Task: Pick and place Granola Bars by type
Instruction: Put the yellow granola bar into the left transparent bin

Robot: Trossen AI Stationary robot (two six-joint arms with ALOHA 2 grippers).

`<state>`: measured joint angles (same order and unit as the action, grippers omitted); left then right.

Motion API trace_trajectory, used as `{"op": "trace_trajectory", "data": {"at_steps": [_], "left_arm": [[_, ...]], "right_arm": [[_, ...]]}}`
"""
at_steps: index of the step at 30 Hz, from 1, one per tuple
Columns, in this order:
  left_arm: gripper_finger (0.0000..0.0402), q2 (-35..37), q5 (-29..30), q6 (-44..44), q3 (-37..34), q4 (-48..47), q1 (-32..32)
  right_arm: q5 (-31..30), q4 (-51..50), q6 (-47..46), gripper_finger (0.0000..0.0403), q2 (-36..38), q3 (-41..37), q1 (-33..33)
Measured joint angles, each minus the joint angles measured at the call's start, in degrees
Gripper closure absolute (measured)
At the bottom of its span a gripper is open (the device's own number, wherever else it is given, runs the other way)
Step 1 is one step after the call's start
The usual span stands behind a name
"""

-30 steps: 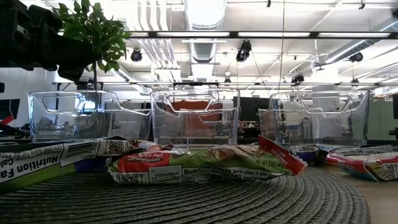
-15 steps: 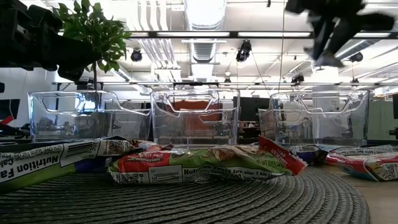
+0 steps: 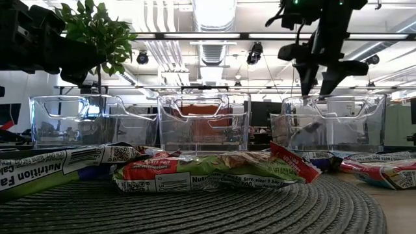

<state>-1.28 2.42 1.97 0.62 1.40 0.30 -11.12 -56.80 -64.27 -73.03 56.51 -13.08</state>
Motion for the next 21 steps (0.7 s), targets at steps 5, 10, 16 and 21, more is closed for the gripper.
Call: {"op": "trace_trajectory", "data": {"at_steps": [5, 10, 16, 21], "left_arm": [[0.0246, 0.00, 0.00, 0.01, 0.00, 0.01, -0.01], [0.0246, 0.00, 0.00, 0.01, 0.00, 0.01, -0.01], [0.0246, 0.00, 0.00, 0.01, 0.00, 0.01, 0.00], [0.0246, 0.00, 0.00, 0.01, 0.00, 0.01, -0.01]], "right_arm": [[-4.89, 0.14, -1.55, 0.0153, 0.45, 0.90, 3.46], [-7.09, 0.06, -1.60, 0.0133, 0.54, 2.29, 7.19], [-11.41, 0.08, -1.96, 0.0134, 0.54, 4.70, 15.43], [-12.94, 0.16, -3.35, 0.0137, 0.54, 5.89, 21.86]]}}
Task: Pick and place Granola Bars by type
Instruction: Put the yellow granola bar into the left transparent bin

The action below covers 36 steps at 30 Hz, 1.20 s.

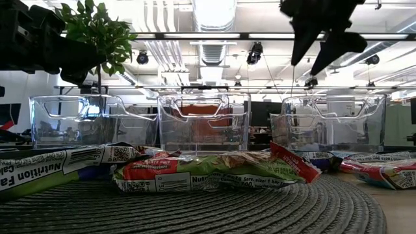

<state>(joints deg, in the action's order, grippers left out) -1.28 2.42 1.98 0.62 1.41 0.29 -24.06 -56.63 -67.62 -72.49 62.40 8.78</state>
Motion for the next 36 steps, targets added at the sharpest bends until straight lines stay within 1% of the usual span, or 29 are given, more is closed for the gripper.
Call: {"op": "trace_trajectory", "data": {"at_steps": [3, 7, 9, 15, 16, 18, 20, 22, 23, 24, 25, 27, 32, 34, 36], "left_arm": [[0.0246, 0.00, 0.00, -0.07, 0.00, 0.01, -0.01], [0.0246, 0.00, 1.22, -5.86, 0.00, 0.46, -0.06], [0.0246, 0.00, 2.19, -7.09, -0.02, 0.48, -0.06], [0.0246, 0.00, 4.74, -5.43, -0.02, 1.22, -0.06], [0.0246, -0.02, 4.87, -2.83, -0.02, 2.20, -0.06], [0.0246, -0.04, 3.89, 7.34, -0.02, 4.34, 0.01], [0.0246, -0.04, 2.22, 22.82, -0.02, 6.66, 0.01], [0.0246, -0.04, 1.48, 41.10, -0.02, 8.44, 0.01], [0.0246, -0.01, 1.46, 48.80, -0.02, 8.51, 0.04], [0.0246, 0.04, 1.41, 54.44, -0.02, 8.24, 0.05], [0.0246, -0.08, 1.60, 57.73, -0.02, 7.99, 0.03], [0.0246, -0.37, 4.10, 60.02, -0.02, 8.22, -0.01], [0.0246, -0.35, 10.39, 60.18, -0.02, 9.72, -0.06], [0.0246, -0.35, 11.76, 60.83, -0.02, 10.90, -0.06], [0.0246, -0.33, 11.78, 60.95, -0.02, 11.64, -0.06]], "right_arm": [[-0.08, 0.05, -2.37, 0.0138, 0.00, 0.12, 3.19], [-0.08, 0.13, -4.96, 0.0138, 0.00, -0.16, 6.25], [-0.10, 0.20, -5.91, 0.0138, 0.00, -0.38, 7.20], [-0.12, 0.26, -7.01, 0.0138, 0.00, -0.43, 7.77], [-0.12, 0.33, -7.01, 0.0138, 0.00, -0.43, 7.76], [-0.12, 0.33, -7.01, 0.0138, 0.00, -0.36, 7.78], [-0.10, 0.64, -6.97, 0.0138, -0.02, -0.10, 7.78], [-0.10, 0.91, -6.93, 0.0138, -0.02, -0.05, 7.84], [-0.10, 0.91, -6.85, 0.0138, -0.02, -0.05, 7.84], [-0.10, 0.92, -6.76, 0.0138, -0.02, -0.05, 7.84], [-0.09, 0.92, -6.73, 0.0138, -0.02, -0.05, 7.84], [-0.10, 1.31, -6.05, 0.0138, -0.02, -0.15, 7.83], [-0.08, 1.61, -4.59, 0.0138, -0.02, -0.16, 7.82], [-0.06, 1.61, -4.61, 0.0138, -0.02, -0.19, 7.82], [-0.08, 1.63, -4.63, 0.0138, -0.02, -0.19, 7.82]]}}
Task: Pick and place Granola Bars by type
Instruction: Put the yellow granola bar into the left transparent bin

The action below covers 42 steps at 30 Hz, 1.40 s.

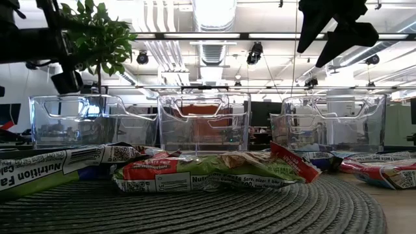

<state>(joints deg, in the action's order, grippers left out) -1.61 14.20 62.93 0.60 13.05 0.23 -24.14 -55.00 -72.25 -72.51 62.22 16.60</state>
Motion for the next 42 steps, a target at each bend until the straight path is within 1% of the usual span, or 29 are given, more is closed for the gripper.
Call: {"op": "trace_trajectory", "data": {"at_steps": [5, 11, 16, 20, 25, 32, 37, 40, 42], "left_arm": [[0.0246, -0.11, 0.31, 0.45, 0.00, 1.30, -0.11], [0.0246, -0.15, 0.33, 2.02, 0.28, 7.51, -0.11], [0.0246, -1.05, 0.33, 1.87, 4.61, 7.48, -0.10], [0.0246, -4.84, -0.45, 0.19, 10.18, 6.22, -0.02], [0.0246, -13.17, -3.20, -3.56, 18.40, 0.04, 0.63], [0.0246, -27.39, -6.96, -7.63, 28.89, -18.08, 2.50], [0.0246, -36.06, -13.95, -9.55, 34.61, -24.49, 5.11], [0.0246, -40.26, -13.89, -8.97, 37.99, -29.14, 7.20], [0.0246, -42.94, -11.46, -7.20, 40.21, -34.50, 8.90]], "right_arm": [[0.08, 0.13, 0.20, 0.0138, 0.00, 0.00, 0.00], [0.08, 0.13, 0.68, 0.0138, 0.00, -0.09, 0.00], [0.08, 0.11, 0.68, 0.0138, 0.00, -0.12, 0.00], [0.08, 0.17, 0.69, 0.0138, 0.00, -0.20, 0.00], [0.08, 0.48, 0.68, 0.0138, 0.00, -0.23, 0.00], [0.28, 0.57, 0.39, 0.0138, 0.00, -0.44, 0.00], [1.63, 0.57, -0.09, 0.0138, 0.00, -0.44, 0.00], [2.31, 0.57, -0.42, 0.0138, 0.00, -0.45, 0.02], [2.28, 0.55, -1.28, 0.0138, 0.00, -0.54, 0.00]]}}
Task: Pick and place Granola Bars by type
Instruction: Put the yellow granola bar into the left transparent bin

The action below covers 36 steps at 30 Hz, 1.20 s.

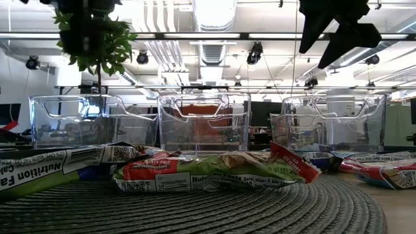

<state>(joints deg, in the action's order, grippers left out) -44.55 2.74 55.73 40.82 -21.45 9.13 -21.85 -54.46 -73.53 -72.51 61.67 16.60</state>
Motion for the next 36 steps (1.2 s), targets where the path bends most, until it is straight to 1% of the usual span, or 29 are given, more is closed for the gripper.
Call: {"op": "trace_trajectory", "data": {"at_steps": [4, 6, 10, 14, 18, 22, 27, 30, 33, 36], "left_arm": [[0.0246, -4.39, 6.23, 4.46, 4.84, -11.28, 4.27], [0.0246, -6.96, 8.89, 6.78, 6.27, -15.13, 6.70], [0.0246, -10.40, 11.69, 13.34, 7.28, -17.15, 10.67], [0.0246, -13.82, 12.11, 22.98, 6.70, -18.08, 13.73], [0.0246, -16.92, 15.12, 32.22, 6.71, -19.88, 17.99], [0.0246, -19.71, 15.76, 40.29, 6.71, -19.82, 23.58], [0.0246, -23.11, 16.14, 53.81, 6.73, -20.57, 32.39], [0.0246, -25.83, 16.33, 61.72, 7.41, -22.67, 37.06], [0.0246, -29.05, 15.22, 68.41, 8.82, -25.53, 40.19], [0.0246, -32.97, 12.53, 72.44, 11.10, -29.19, 41.50]], "right_arm": [[-0.03, -0.04, 0.08, 0.0138, -0.02, -0.09, 0.00], [-0.05, -0.10, 0.52, 0.0138, -0.02, -0.11, 0.00], [-0.19, -0.13, 0.99, 0.0138, -0.02, -0.22, 0.00], [-0.67, -0.11, -0.61, 0.0138, -0.02, -0.68, -0.04], [-0.69, -0.09, -1.30, 0.0138, -0.02, -1.44, -0.04], [-0.69, 0.03, -1.31, 0.0138, -0.02, -2.70, -0.04], [-0.32, 0.12, -1.52, 0.0138, -0.02, -3.85, 0.00], [-0.22, 0.72, -1.35, 0.0138, -0.02, -3.96, 0.00], [-0.19, 0.92, -1.04, 0.0138, -0.02, -3.98, -0.08], [-0.21, 0.96, -0.79, 0.0138, -0.02, -3.99, -0.13]]}}
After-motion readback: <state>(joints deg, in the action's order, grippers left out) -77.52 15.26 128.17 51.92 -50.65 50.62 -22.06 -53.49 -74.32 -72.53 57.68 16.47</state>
